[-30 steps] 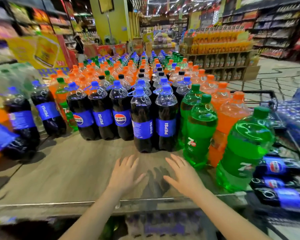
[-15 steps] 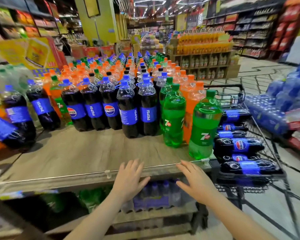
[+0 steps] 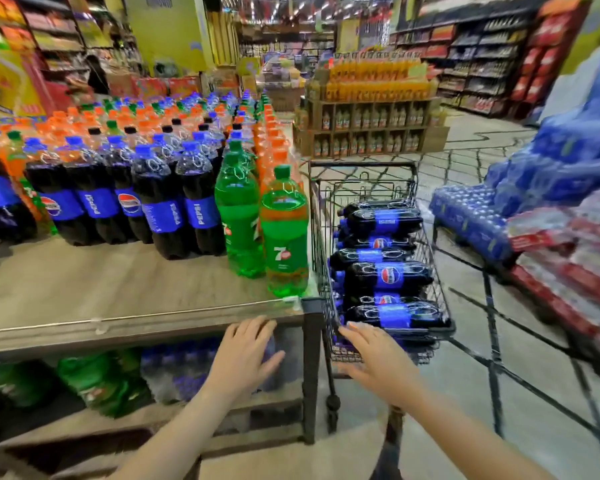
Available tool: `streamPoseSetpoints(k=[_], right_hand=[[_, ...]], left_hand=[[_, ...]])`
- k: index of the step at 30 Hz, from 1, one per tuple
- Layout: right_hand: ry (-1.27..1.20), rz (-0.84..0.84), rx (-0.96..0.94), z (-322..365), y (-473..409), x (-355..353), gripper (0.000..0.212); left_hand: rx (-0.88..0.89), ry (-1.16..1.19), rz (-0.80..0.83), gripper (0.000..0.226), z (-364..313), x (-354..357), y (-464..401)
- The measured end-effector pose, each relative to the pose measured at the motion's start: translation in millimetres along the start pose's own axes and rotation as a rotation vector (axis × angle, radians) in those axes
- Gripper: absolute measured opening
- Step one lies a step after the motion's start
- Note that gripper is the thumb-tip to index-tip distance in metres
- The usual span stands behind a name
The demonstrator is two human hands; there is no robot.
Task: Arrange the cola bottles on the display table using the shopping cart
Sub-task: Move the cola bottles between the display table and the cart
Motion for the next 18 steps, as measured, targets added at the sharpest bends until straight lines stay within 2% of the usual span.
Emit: streamPoseSetpoints(k=[2, 5, 8, 18], right_hand=[[-0.024, -0.002, 0.045, -36.9, 17.7, -3.5, 0.065], [-0.046, -0.048, 0.069, -81.2, 39.1, -8.9, 0.071], [-0.069, -0.065, 0.094, -121.4, 51.4, -15.4, 0.063], [-0.202, -0.056, 0.203, -250.8, 29.7, -23.2, 0.059]], left_hand=[[0.016, 0.026, 0.012, 0.059, -35.3, 3.9, -15.3], [0.038, 0.065, 0.051, 0.059, -76.8, 12.3, -39.3], [0.07, 0.065, 0.082, 0.058, -107.0, 20.7, -66.8], [0.158, 0.125, 0.143, 0.059, -160.9, 66.3, -185.6]])
Point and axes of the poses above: each hand's wrist, its own y-axis away from the middle knuckle, its own x-axis out of the palm, z = x × y, the point moved 7 cm from there along -y, towards the middle knuckle, and after that the axes turned 14 degrees about z, right-handed, at the moved point
